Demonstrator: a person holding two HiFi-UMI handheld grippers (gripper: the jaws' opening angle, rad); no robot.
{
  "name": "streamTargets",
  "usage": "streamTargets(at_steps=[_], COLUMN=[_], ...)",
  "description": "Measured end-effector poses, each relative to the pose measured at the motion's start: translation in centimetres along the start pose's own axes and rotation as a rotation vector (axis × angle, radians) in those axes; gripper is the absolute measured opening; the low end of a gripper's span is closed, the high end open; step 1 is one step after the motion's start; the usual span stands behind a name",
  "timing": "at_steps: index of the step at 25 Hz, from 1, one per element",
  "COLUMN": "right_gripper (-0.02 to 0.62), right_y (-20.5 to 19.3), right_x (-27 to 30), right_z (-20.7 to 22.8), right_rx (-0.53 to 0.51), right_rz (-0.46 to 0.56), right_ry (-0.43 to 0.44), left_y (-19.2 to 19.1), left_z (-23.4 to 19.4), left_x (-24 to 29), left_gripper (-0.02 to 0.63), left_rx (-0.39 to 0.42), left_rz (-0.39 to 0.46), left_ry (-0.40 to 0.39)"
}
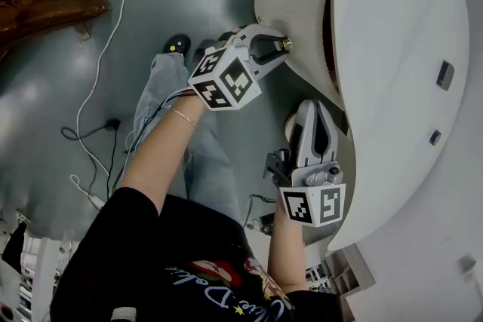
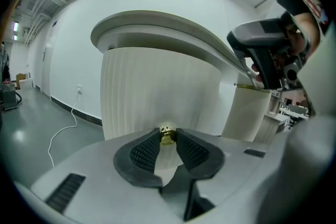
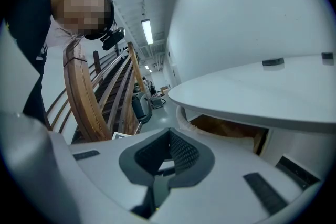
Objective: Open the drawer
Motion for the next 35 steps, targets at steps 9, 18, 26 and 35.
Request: streamTargets(at_steps=[9, 18, 26, 35], right_gripper=[-0.005, -0.005, -0.005, -0.005], right_y=[-0.3, -0.9, -1.3, -1.6], right_x=[-2.9, -2.8, -2.6, -3.3], right_z=[0.2, -0.7, -2.6, -3.3], right_rx=[-0.014, 0.033, 0.066, 0.084], right_rz=[0.01, 0.025, 0.051, 0.067], right_ry=[-0.019, -0.09, -0.128, -0.174], left_y=[-0.6, -1.6, -2.5, -3.5], left_z=[0.5, 0.9, 1.4, 1.5], left_x=[-1.5, -3.8, -5.7, -7.4], left_gripper=[0.095, 0.097, 0.096, 0.095], left_rx=[-0.006, -0.028, -0.028, -0.046], left_rz=[-0.019, -0.038, -0.054, -0.068], left_ry=[0.028, 0.031, -0.008, -0.011])
Point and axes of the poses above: the fingertips, and each gripper's own axes: x forward along the fingers, z to its right, y out of its top, the point moved 3 cm from there along -x, backward along the fingers, and after that the axes turned 3 degrees about -z, right-handed, at the moved point
